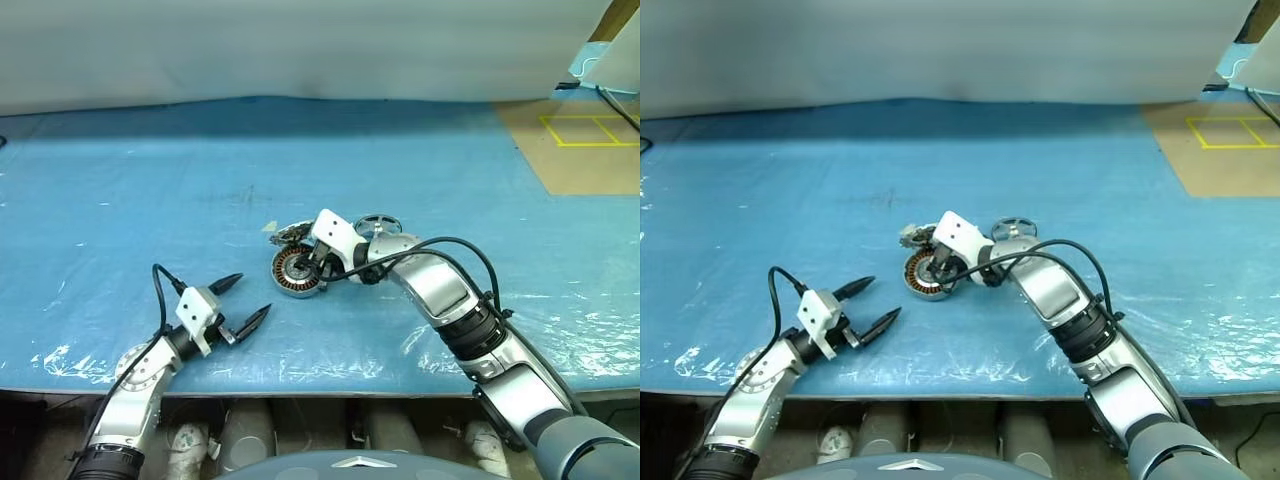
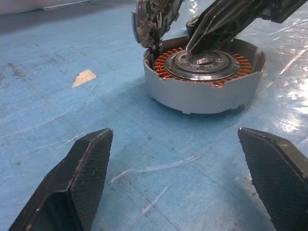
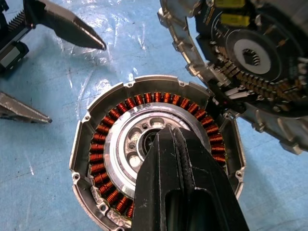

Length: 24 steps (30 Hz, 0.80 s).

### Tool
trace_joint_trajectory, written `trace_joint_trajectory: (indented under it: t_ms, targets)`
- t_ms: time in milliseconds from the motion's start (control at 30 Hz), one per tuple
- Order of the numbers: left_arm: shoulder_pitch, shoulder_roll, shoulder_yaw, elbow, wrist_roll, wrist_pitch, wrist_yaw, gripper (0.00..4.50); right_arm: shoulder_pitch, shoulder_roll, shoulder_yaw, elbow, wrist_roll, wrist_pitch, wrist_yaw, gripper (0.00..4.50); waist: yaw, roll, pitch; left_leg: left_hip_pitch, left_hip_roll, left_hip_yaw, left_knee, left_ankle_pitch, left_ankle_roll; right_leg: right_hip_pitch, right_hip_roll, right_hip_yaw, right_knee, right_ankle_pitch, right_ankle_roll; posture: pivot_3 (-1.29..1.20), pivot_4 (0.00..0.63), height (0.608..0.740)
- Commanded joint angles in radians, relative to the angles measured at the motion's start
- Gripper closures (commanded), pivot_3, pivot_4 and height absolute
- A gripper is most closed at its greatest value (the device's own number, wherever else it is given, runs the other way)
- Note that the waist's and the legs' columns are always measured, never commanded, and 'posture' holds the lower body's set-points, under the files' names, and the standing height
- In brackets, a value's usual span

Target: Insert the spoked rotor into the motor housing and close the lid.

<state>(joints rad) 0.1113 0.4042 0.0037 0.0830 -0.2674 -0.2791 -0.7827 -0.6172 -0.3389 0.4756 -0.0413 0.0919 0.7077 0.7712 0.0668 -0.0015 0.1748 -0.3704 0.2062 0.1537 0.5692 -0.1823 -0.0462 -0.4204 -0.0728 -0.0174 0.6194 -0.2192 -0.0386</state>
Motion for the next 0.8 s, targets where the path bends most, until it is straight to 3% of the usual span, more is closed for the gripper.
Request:
trace_joint_trajectory:
  t_ms: [33, 500, 633, 800]
  targets:
    - [0.002, 0.021, 0.029, -0.053, -0.023, 0.003, -0.005, 0.11, 0.0, 0.0, 0.0, -0.015, -0.001, -0.02, 0.02, 4.49, 0.0, 0.0, 0.0, 0.0, 0.0, 0.0, 0.0, 0.0, 0.0, 0.0, 0.0, 0.0, 0.0, 0.0, 0.0, 0.0, 0.15, 0.74]
    - [0.007, 0.023, 0.033, 0.017, -0.007, -0.041, -0.002, 0.11, 0.024, 0.004, -0.025, 0.041, 0.016, -0.074, 0.075, 4.49, 0.0, 0.0, 0.0, 0.0, 0.0, 0.0, 0.0, 0.0, 0.0, 0.0, 0.0, 0.0, 0.0, 0.0, 0.0, 0.0, 0.15, 0.74]
    - [-0.001, 0.021, 0.033, 0.043, -0.008, -0.06, -0.008, 0.11, 0.037, -0.028, -0.085, -0.034, 0.045, -0.049, 0.078, 4.49, 0.003, 0.0, 0.0, 0.0, 0.0, 0.0, 0.0, 0.0, 0.0, 0.0, 0.0, 0.0, 0.0, 0.0, 0.0, 0.0, 0.15, 0.74]
    - [-0.009, 0.017, 0.03, 0.055, -0.012, -0.069, -0.014, 0.11, 0.09, -0.159, -0.264, -0.254, 0.201, 0.111, 0.133, 4.49, 0.006, -0.001, 0.0, -0.001, 0.0, 0.0, 0.0, 0.0, 0.0, 0.0, -0.001, 0.0, 0.0, 0.0, 0.0, 0.0, 0.15, 0.74]
